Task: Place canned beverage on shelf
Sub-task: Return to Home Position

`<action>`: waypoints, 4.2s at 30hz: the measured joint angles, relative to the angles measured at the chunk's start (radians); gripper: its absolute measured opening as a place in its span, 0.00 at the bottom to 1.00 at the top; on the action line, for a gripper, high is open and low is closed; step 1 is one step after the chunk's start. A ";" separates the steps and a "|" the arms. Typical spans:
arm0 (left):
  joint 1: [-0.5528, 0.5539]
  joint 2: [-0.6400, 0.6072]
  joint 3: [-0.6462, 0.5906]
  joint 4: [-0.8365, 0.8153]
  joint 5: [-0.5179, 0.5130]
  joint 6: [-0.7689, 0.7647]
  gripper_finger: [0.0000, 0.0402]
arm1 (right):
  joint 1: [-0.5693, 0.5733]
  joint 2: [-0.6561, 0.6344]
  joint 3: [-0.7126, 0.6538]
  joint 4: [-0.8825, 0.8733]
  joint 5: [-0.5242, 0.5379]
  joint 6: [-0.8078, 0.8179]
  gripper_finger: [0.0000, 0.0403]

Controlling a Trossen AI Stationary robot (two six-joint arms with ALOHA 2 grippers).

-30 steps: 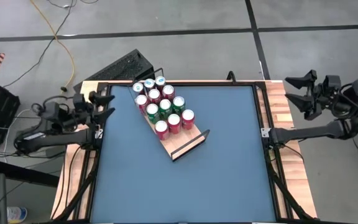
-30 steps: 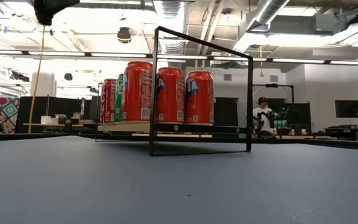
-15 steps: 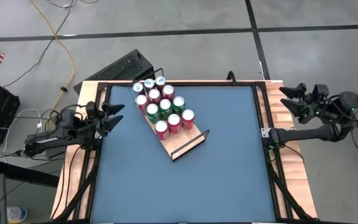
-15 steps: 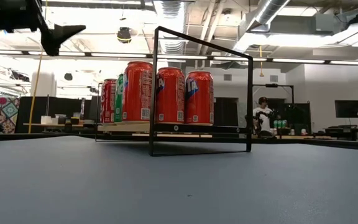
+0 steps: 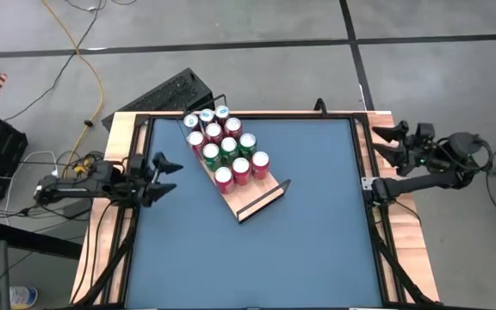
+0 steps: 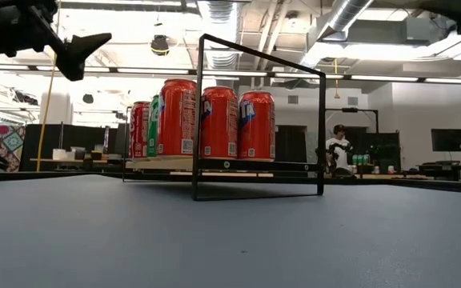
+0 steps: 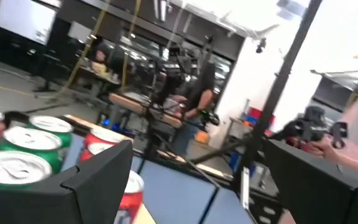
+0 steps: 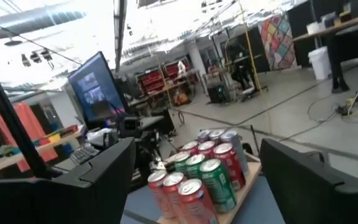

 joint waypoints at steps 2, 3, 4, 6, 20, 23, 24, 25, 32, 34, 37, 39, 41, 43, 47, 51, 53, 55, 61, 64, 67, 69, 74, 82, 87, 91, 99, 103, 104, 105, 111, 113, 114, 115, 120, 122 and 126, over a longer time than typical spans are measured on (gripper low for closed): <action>-0.037 0.000 -0.001 -0.008 0.013 0.019 0.88 | 0.009 0.000 -0.029 0.008 -0.004 -0.011 0.82; -0.055 0.000 -0.001 -0.012 0.030 0.033 0.88 | 0.011 0.000 -0.047 0.004 -0.003 -0.018 0.82; -0.072 0.000 -0.001 -0.015 0.037 0.043 0.88 | 0.011 0.001 -0.061 0.005 -0.002 -0.023 0.82; -0.099 0.000 -0.001 -0.020 0.034 0.064 0.88 | 0.010 0.000 -0.085 0.003 -0.001 -0.036 0.82; -0.132 0.000 -0.001 -0.064 0.020 0.097 0.88 | 0.007 0.000 -0.547 0.523 -0.158 -0.122 0.82; -0.133 0.000 -0.001 -0.020 0.068 0.142 0.88 | -0.001 0.000 -0.674 0.711 -0.188 -0.123 0.82; -0.133 -0.001 -0.001 -0.013 0.093 0.148 0.88 | -0.005 0.000 -0.717 0.771 -0.190 -0.111 0.82; -0.132 -0.001 -0.001 -0.011 0.121 0.152 0.88 | -0.010 0.001 -0.749 0.799 -0.190 -0.091 0.82; -0.133 -0.001 -0.001 -0.113 0.157 0.148 0.88 | -0.078 0.001 -0.748 0.679 -0.190 -0.031 0.82; -0.133 -0.001 -0.010 -0.123 0.154 0.147 0.88 | -0.104 0.002 -0.748 0.662 -0.190 -0.052 0.82; -0.133 -0.004 -0.055 -0.072 0.157 0.124 0.88 | -0.142 0.002 -0.749 0.653 -0.190 -0.070 0.82; -0.133 -0.006 -0.055 -0.094 0.153 0.107 0.88 | -0.163 0.002 -0.749 0.649 -0.191 -0.083 0.82; -0.133 -0.005 -0.056 -0.107 0.154 0.100 0.88 | -0.175 0.002 -0.749 0.646 -0.191 -0.097 0.82; -0.133 -0.005 -0.056 -0.103 0.154 0.101 0.88 | -0.188 0.002 -0.749 0.645 -0.191 -0.104 0.82; -0.133 -0.005 -0.057 -0.093 0.136 0.105 0.88 | -0.206 0.002 -0.750 0.641 -0.191 -0.171 0.82; -0.133 -0.005 -0.057 -0.140 0.096 0.059 0.88 | -0.208 0.002 -0.750 0.638 -0.191 -0.205 0.82; -0.133 -0.005 -0.057 -0.186 0.096 0.052 0.88 | -0.208 0.003 -0.750 0.637 -0.191 -0.205 0.82; -0.133 -0.005 -0.058 -0.233 0.095 0.059 0.88 | -0.208 0.004 -0.750 0.636 -0.192 -0.205 0.82; -0.133 -0.001 -0.058 -0.269 0.082 -0.141 0.88 | -0.208 0.003 -0.751 0.635 -0.193 -0.205 0.82; -0.133 -0.001 -0.059 -0.274 0.075 -0.226 0.88 | -0.208 0.003 -0.751 0.635 -0.194 -0.205 0.82; -0.133 -0.001 -0.059 -0.274 0.066 -0.222 0.88 | -0.208 0.003 -0.751 0.635 -0.193 -0.205 0.82; -0.133 -0.001 -0.059 -0.278 0.046 -0.189 0.88 | -0.208 0.003 -0.751 0.635 -0.193 -0.205 0.82; -0.133 -0.001 -0.060 -0.279 -0.010 -0.104 0.88 | -0.208 0.003 -0.751 0.635 -0.192 -0.205 0.82; -0.133 -0.001 -0.060 -0.279 -0.010 -0.106 0.88 | -0.208 0.003 -0.751 0.635 -0.191 -0.205 0.82; -0.133 -0.001 -0.060 -0.279 -0.009 -0.107 0.88 | -0.208 0.003 -0.752 0.635 -0.190 -0.205 0.82; -0.133 -0.001 -0.060 -0.279 -0.009 -0.107 0.88 | -0.208 0.003 -0.752 0.635 -0.190 -0.205 0.82; -0.133 -0.001 -0.060 -0.279 -0.009 -0.107 0.88 | -0.208 0.003 -0.752 0.635 -0.190 -0.205 0.82; -0.133 -0.001 -0.060 -0.279 -0.009 -0.107 0.88 | -0.208 0.003 -0.752 0.635 -0.190 -0.205 0.82; -0.133 -0.001 -0.060 -0.279 -0.009 -0.107 0.88 | -0.208 0.003 -0.752 0.635 -0.190 -0.205 0.82; -0.133 -0.001 -0.060 -0.279 -0.009 -0.107 0.88 | -0.208 0.003 -0.752 0.635 -0.189 -0.205 0.82; -0.133 -0.001 -0.060 -0.279 -0.009 -0.107 0.88 | -0.208 0.003 -0.752 0.635 -0.188 -0.205 0.82; -0.133 -0.001 -0.060 -0.279 -0.009 -0.107 0.88 | -0.208 0.003 -0.752 0.635 -0.188 -0.205 0.82; -0.133 -0.001 -0.060 -0.279 -0.009 -0.107 0.88 | -0.208 0.003 -0.752 0.635 -0.187 -0.205 0.82; -0.133 -0.001 -0.060 -0.279 -0.009 -0.107 0.88 | -0.208 0.003 -0.752 0.635 -0.187 -0.205 0.82; -0.133 -0.001 -0.060 -0.279 -0.009 -0.107 0.88 | -0.208 0.002 -0.752 0.635 -0.187 -0.205 0.82; -0.133 -0.001 -0.060 -0.279 -0.009 -0.107 0.88 | -0.208 0.002 -0.752 0.635 -0.187 -0.205 0.82; -0.133 -0.001 -0.060 -0.279 -0.009 -0.107 0.88 | -0.208 0.002 -0.752 0.635 -0.187 -0.205 0.82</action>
